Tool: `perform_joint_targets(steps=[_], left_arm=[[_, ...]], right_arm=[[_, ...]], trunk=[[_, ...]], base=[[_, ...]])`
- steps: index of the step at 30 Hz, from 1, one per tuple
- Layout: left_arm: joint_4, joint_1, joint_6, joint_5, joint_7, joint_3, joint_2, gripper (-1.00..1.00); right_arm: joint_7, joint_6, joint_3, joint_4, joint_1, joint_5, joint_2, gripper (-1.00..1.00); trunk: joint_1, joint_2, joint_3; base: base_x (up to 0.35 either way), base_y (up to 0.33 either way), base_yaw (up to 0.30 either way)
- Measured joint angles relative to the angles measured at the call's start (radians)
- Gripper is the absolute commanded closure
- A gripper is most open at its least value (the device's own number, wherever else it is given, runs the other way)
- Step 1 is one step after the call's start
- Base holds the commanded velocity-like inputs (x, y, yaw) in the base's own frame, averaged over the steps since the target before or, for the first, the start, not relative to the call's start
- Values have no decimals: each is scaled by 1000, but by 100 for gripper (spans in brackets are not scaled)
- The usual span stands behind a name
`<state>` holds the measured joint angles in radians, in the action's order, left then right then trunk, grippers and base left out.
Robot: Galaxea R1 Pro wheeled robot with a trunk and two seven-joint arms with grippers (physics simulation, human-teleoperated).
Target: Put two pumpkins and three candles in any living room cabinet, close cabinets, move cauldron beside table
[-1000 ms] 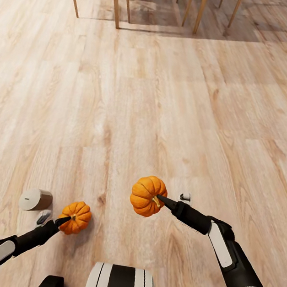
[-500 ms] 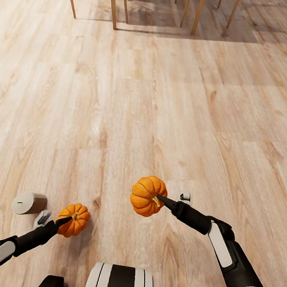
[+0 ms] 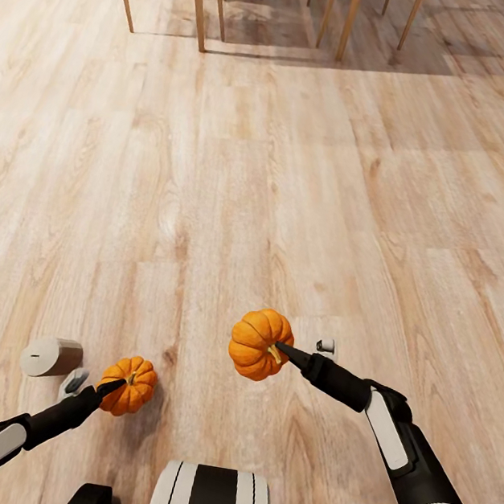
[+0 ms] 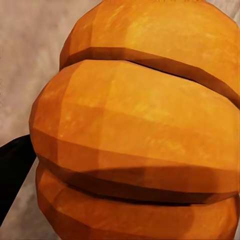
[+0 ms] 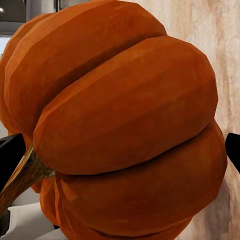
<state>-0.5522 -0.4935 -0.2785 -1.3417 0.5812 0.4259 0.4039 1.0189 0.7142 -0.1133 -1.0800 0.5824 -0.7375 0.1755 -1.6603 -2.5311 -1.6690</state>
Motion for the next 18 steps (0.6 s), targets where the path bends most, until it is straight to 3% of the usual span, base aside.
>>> perform_joint_targets(steps=[13,18], left_arm=[[-1,0,0,1,-1,-1,0,100],[-1,0,0,4,-27,2,0,100]], right_arm=[[-1,0,-1,1,0,0,0,100],[-1,0,-1,0,0,1,0,100]], trunk=[[0,0,0],[1,1,12]], base=[[0,0,0],[0,0,0]])
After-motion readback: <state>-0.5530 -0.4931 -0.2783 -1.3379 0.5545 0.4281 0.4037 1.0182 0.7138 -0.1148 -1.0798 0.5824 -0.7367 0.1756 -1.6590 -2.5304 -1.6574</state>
